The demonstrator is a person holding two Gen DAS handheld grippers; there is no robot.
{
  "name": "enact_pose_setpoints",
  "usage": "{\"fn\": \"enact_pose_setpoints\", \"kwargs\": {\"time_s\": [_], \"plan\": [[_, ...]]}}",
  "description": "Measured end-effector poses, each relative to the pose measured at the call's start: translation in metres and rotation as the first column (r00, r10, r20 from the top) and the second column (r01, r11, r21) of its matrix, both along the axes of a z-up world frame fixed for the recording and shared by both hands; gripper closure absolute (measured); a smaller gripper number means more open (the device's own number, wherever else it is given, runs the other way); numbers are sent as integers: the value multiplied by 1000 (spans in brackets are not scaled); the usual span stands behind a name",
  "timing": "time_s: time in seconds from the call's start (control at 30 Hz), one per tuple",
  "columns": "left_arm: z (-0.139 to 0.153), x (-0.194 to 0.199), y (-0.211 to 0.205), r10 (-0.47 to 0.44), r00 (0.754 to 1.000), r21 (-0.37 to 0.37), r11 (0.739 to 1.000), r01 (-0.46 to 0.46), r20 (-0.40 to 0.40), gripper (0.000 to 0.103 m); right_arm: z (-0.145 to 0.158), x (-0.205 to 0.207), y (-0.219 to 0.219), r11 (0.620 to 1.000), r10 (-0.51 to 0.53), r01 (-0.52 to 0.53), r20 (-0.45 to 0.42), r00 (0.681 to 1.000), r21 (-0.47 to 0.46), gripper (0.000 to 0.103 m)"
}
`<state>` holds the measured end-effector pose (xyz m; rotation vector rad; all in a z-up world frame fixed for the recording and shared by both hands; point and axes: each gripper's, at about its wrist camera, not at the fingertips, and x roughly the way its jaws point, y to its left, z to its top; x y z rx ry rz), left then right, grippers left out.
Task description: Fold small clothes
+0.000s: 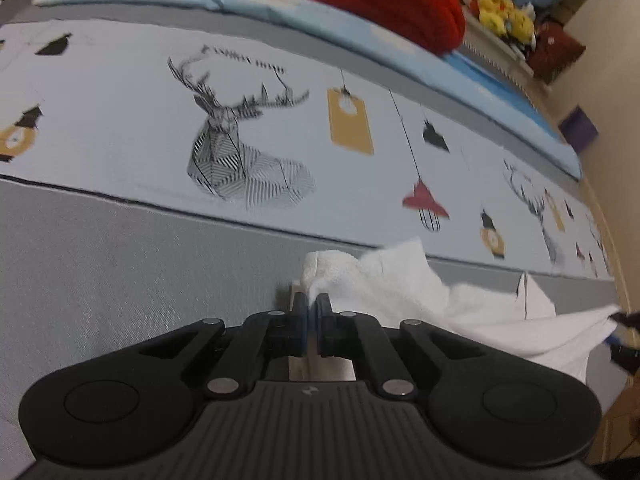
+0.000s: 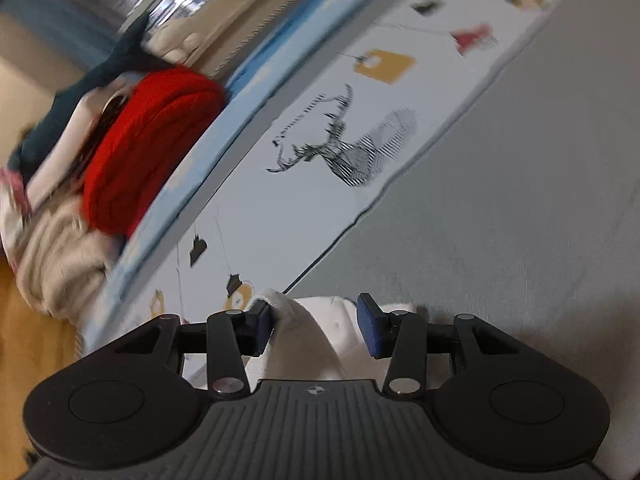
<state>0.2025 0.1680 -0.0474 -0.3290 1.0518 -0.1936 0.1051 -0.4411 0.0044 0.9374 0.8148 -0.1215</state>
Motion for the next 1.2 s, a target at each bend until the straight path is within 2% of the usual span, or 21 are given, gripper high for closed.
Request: {"fn": "enact_pose_setpoints", "kwargs": {"time_s": [0.07, 0.13, 0.2, 0.27, 0.33, 0.4, 0.43, 0.47, 0.53, 0.6, 0.67, 0.83, 0.93, 1.0, 1.2], "plan": [[0, 1, -2, -5, 1000, 7, 1000, 5, -2, 99, -9, -2, -6, 999, -33, 35, -45, 998, 38, 57], [-1, 2, -4, -16, 1000, 20, 1000, 16, -9, 99, -13, 1, -2, 1000, -9, 6, -125, 992, -26, 54], [-2, 3, -5, -19, 1000, 15, 1000, 19, -19, 99, -12, 2, 3, 998, 26, -32, -124, 992, -48, 54], [-3, 3, -5, -16, 1000, 13, 1000, 16, -22, 99, -6, 1, 4, 998, 53, -55, -63, 997, -26, 54], [-3, 4, -5, -10, 1000, 8, 1000, 11, -21, 99, 9, -3, 3, 999, 38, -37, 70, 997, -27, 54], [-3, 4, -3, -2, 1000, 8, 1000, 2, -20, 99, 23, -11, -1, 1000, -6, 9, 196, 981, -15, 54], [-2, 4, -1, 11, 1000, 9, 1000, -11, -18, 99, 25, -13, -3, 999, -18, 24, 210, 978, -23, 53], [-2, 4, 1, 28, 999, 4, 1000, -28, -18, 99, 25, -12, -3, 997, -14, 26, 182, 983, -66, 53], [-4, 4, 5, 65, 997, -2, 998, -65, -29, 99, 18, -5, 4, 982, 26, -15, 58, 998, -188, 53], [-9, 6, 6, 91, 994, 3, 996, -91, -55, 99, 7, 3, 12, 960, 71, -87, -69, 995, -267, 53], [-10, 6, 5, 94, 994, 8, 996, -93, -61, 99, 1, 8, 20, 932, 117, -159, -145, 982, -325, 53], [-11, 8, -1, 79, 995, 9, 997, -79, -67, 99, -6, 14, 43, 886, 244, -299, -191, 951, -356, 54], [-12, 10, -3, 79, 994, 10, 997, -79, -71, 98, -13, 25, 56, 835, 300, -375, -239, 924, -402, 54], [-13, 11, -4, 83, 994, 10, 997, -82, -77, 95, -13, 34, 63, 809, 312, -389, -239, 920, -441, 54], [-17, 14, -5, 80, 993, 13, 997, -79, -88, 95, -14, 57, 69, 814, 299, -351, -185, 936, -462, 56]]}}
